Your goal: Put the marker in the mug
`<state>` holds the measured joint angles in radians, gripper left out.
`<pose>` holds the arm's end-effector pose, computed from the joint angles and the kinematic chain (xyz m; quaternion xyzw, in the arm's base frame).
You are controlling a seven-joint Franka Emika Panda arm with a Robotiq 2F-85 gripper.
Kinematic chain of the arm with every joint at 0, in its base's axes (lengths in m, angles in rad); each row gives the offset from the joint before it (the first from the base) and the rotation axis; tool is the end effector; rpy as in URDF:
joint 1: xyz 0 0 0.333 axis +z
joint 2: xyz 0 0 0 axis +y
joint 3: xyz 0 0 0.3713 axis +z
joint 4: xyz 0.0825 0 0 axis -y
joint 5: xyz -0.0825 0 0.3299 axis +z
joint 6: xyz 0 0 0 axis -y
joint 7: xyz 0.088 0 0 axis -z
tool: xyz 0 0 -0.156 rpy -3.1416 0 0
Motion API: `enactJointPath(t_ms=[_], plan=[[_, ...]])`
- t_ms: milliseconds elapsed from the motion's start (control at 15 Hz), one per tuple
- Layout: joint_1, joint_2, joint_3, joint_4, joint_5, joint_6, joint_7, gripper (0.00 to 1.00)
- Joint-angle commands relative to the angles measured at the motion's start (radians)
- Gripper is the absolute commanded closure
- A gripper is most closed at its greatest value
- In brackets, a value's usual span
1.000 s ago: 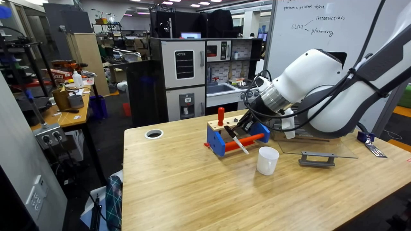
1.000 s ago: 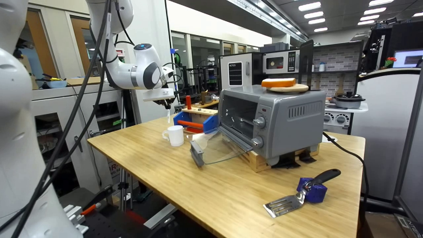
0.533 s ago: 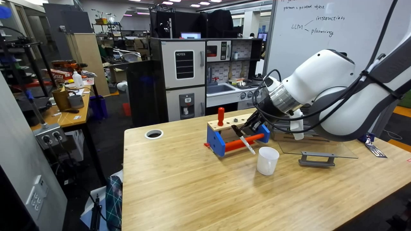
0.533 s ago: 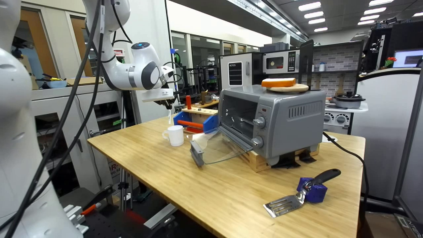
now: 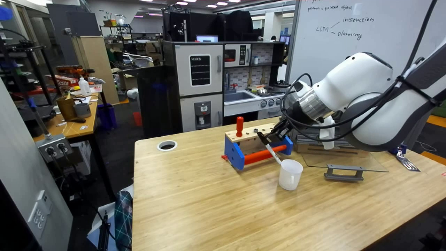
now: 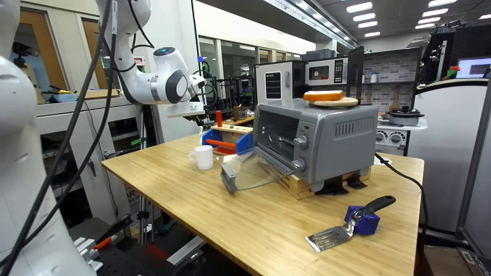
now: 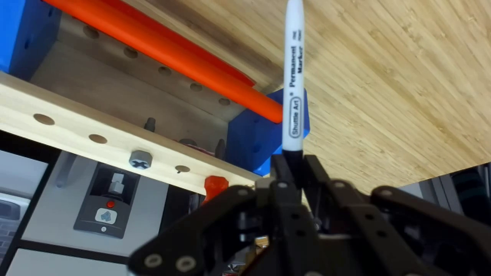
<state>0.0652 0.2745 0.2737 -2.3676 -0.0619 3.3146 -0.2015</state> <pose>0.5435 0.1912 0.3567 -0.9038 -0.2645 -0.3327 0.0507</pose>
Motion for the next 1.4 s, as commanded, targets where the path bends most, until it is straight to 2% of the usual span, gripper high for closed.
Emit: enactJointPath(t_ms=[0,667,1333], plan=[[0.022,-0.025,-0.036,-0.029,-0.024,0.02,0.055,0.96],[0.037,-0.041,-0.069,-0.083,-0.017,0.041,0.103,0.96],[0.042,-0.016,-0.063,-0.102,-0.011,0.048,0.142,0.96]])
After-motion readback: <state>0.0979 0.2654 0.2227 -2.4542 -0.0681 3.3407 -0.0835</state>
